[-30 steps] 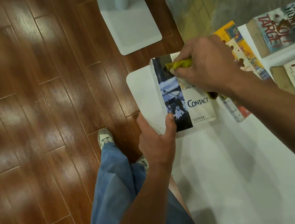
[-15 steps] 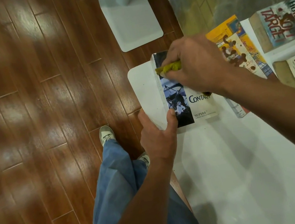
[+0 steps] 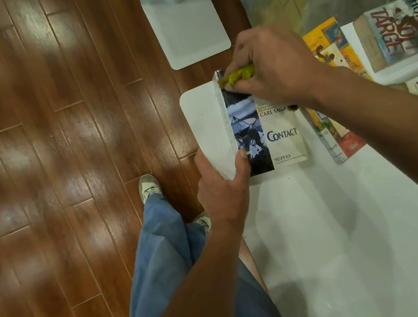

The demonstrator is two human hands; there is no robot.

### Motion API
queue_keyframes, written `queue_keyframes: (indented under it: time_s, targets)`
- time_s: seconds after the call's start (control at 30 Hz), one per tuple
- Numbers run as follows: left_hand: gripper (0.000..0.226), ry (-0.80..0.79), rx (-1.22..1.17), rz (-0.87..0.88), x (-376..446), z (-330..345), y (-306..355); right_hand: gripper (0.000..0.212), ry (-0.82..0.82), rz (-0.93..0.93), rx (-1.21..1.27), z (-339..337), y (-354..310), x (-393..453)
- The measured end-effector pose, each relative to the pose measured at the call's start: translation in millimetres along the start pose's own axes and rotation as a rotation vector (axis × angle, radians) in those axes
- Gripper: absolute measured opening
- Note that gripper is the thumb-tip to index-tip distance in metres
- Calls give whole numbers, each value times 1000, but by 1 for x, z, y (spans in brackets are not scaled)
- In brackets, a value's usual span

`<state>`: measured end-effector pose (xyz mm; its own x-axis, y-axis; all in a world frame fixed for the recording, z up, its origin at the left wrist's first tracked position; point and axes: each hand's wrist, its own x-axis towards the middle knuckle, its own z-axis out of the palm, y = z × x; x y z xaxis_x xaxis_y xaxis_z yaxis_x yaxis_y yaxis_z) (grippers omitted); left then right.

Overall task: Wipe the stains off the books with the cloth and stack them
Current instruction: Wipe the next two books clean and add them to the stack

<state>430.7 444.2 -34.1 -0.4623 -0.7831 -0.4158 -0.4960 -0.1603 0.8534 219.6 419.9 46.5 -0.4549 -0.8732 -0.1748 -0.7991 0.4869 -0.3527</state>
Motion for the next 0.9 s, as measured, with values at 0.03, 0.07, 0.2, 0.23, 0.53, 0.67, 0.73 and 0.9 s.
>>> queue_keyframes:
  time_s: [0.03,0.07,0.2,0.23,0.53,0.67,0.73,0.9]
  targets:
    - [73,0,2,-1,0,0,1,22,-34,-31,2,-1,-1,0]
    - [72,2,5,-4,0,-1,0,22,-36,-40,0,-1,-2,1]
    - [72,-1,-11,-10,0,0,-1,22,54,19,-24,1,2,9]
    - [72,-1,-12,-7,0,0,0,22,33,2,-10,1,1,10]
    - [72,-3,-11,-11,0,0,-2,25,-28,-39,66,5,-4,6]
    - [70,-5,-13,-22,1,0,-2,26,36,22,67,1,2,10]
    - [70,-1,-17,-18,0,1,-2,27,47,17,82,3,2,8]
    - [70,-7,-30,-27,0,-1,1,26,-35,31,110,-6,3,6]
